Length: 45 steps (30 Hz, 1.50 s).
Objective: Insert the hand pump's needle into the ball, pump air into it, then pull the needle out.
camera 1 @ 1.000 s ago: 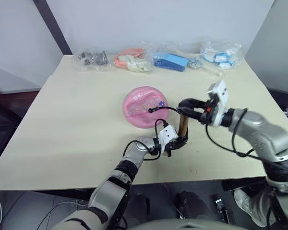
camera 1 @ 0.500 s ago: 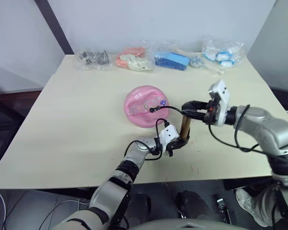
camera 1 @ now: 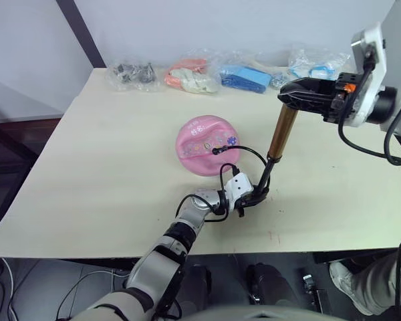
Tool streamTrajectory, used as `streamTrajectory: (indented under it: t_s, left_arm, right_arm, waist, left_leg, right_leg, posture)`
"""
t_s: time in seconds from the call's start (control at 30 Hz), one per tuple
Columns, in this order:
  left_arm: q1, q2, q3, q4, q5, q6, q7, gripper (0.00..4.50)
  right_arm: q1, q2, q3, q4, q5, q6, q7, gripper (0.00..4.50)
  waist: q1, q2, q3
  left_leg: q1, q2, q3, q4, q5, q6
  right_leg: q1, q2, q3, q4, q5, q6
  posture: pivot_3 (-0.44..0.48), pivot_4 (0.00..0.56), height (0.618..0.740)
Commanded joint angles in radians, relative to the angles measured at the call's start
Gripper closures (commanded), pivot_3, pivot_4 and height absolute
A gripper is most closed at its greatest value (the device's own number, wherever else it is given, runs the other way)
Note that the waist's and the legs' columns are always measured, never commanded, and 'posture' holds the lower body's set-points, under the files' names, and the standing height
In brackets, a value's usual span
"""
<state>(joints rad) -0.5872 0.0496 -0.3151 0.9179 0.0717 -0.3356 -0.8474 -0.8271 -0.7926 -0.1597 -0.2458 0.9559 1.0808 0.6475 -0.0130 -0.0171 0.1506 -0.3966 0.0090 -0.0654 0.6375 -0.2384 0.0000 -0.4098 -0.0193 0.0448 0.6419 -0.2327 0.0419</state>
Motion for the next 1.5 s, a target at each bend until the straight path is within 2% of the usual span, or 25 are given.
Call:
streamTrajectory:
  t_s: [0.03,0.2,0.3,0.4,0.5,0.63,0.73,0.9,1.0,1.07,1.17,1.37,1.5]
  left_arm:
    - [0.055,0.028,-0.037,0.123,0.065,0.036,-0.002,3.39]
    - [0.048,0.029,-0.037,0.133,0.065,0.03,-0.003,3.39]
    - [0.049,0.033,-0.037,0.134,0.064,0.027,-0.003,3.39]
    - [0.054,0.036,-0.037,0.127,0.062,0.027,-0.004,3.39]
    - [0.066,0.037,-0.036,0.102,0.057,0.035,-0.006,3.39]
    - [0.08,0.039,-0.037,0.071,0.055,0.048,-0.007,3.39]
    - [0.083,0.039,-0.038,0.054,0.053,0.062,-0.008,3.39]
    - [0.089,0.042,-0.04,0.032,0.051,0.079,-0.011,3.39]
    - [0.089,0.044,-0.041,0.018,0.05,0.091,-0.017,3.39]
    - [0.093,0.045,-0.041,0.008,0.05,0.096,-0.019,3.39]
    - [0.097,0.047,-0.041,0.0,0.05,0.1,-0.021,3.39]
    - [0.104,0.048,-0.042,0.01,0.052,0.094,-0.019,3.39]
    - [0.105,0.048,-0.043,0.019,0.053,0.089,-0.018,3.39]
  right_arm:
    - [0.101,0.004,-0.04,-0.036,-0.078,-0.082,-0.041,2.81]
    - [0.305,0.073,0.102,-0.022,-0.192,-0.19,-0.03,2.81]
    - [0.373,0.117,0.188,0.013,-0.258,-0.25,-0.022,2.81]
    - [0.418,0.151,0.241,0.053,-0.311,-0.297,-0.014,2.81]
    - [0.5,0.176,0.37,0.152,-0.427,-0.377,0.013,2.81]
    - [0.536,0.204,0.401,0.206,-0.475,-0.425,0.035,2.81]
    - [0.494,0.187,0.332,0.165,-0.443,-0.419,0.053,2.81]
    - [0.389,0.145,0.197,0.069,-0.343,-0.354,0.066,2.81]
    - [0.205,0.095,0.057,0.005,-0.197,-0.249,0.046,2.81]
    - [0.129,0.065,0.01,-0.011,-0.141,-0.199,0.038,2.81]
    - [0.023,0.031,-0.057,-0.008,-0.055,-0.12,0.015,2.81]
    - [-0.112,-0.022,-0.134,-0.003,0.057,-0.02,-0.035,2.81]
    - [-0.088,-0.027,-0.122,-0.027,0.063,-0.015,-0.047,2.81]
  waist:
    - [0.0,-0.002,-0.001]
    - [-0.001,-0.008,-0.007]
    - [-0.006,-0.008,-0.01]
    - [-0.007,-0.01,-0.016]
    - [-0.007,-0.014,-0.024]
    - [-0.01,-0.016,-0.035]
    - [-0.019,-0.016,-0.036]
    - [-0.02,-0.007,-0.027]
    - [-0.019,-0.003,-0.019]
    - [-0.018,0.006,-0.005]
    - [-0.013,0.003,-0.001]
    - [-0.008,0.003,0.0]
    - [-0.004,0.003,0.001]
  left_leg:
    - [0.0,0.0,0.0,0.0,0.0,0.0]
    - [0.008,0.0,0.0,0.0,0.0,0.0]
    - [0.017,0.001,0.001,0.0,0.0,0.0]
    - [0.017,0.003,0.0,-0.001,0.0,0.0]
    - [0.017,0.002,0.0,-0.001,0.0,0.0]
    - [0.019,0.003,0.0,-0.004,0.0,0.0]
    - [0.021,0.003,-0.001,-0.004,-0.001,0.0]
    - [0.019,0.002,-0.004,-0.004,-0.001,0.0]
    - [0.015,0.001,-0.003,-0.004,0.0,0.0]
    - [0.013,0.0,-0.002,-0.003,0.0,0.0]
    - [0.011,0.0,-0.004,-0.004,0.0,0.0]
    - [0.002,0.0,-0.005,-0.002,0.0,0.0]
    - [-0.001,0.0,-0.005,-0.002,0.0,0.0]
  right_leg:
    - [0.0,0.0,0.0,0.0,0.0,0.0]
    - [0.007,0.0,0.0,0.0,0.0,0.001]
    - [0.015,0.001,0.0,-0.001,-0.003,-0.003]
    - [0.015,0.002,-0.001,0.0,-0.004,-0.004]
    - [0.015,0.002,-0.001,-0.001,-0.004,-0.004]
    - [0.016,0.002,-0.002,-0.001,-0.004,-0.002]
    - [0.018,0.002,-0.002,0.0,-0.006,-0.005]
    - [0.017,0.002,-0.004,0.0,-0.006,-0.006]
    - [0.013,0.001,-0.003,0.0,-0.004,-0.002]
    - [0.012,0.0,-0.002,0.0,-0.004,-0.002]
    - [0.009,0.001,-0.004,0.0,-0.004,-0.002]
    - [0.002,0.0,-0.004,0.0,-0.001,-0.005]
    - [-0.001,0.0,-0.004,0.001,-0.001,-0.005]
  posture:
    - [0.0,0.15,0.74]
    - [0.0,0.15,0.74]
    - [0.0,0.15,0.74]
    - [0.0,0.15,0.74]
    - [0.0,0.15,0.74]
    - [0.0,0.15,0.74]
    - [0.0,0.15,0.74]
    - [0.0,0.15,0.74]
    - [0.0,0.15,0.74]
    - [0.0,0.15,0.74]
    - [0.0,0.15,0.74]
    - [0.0,0.15,0.74]
    - [0.0,0.15,0.74]
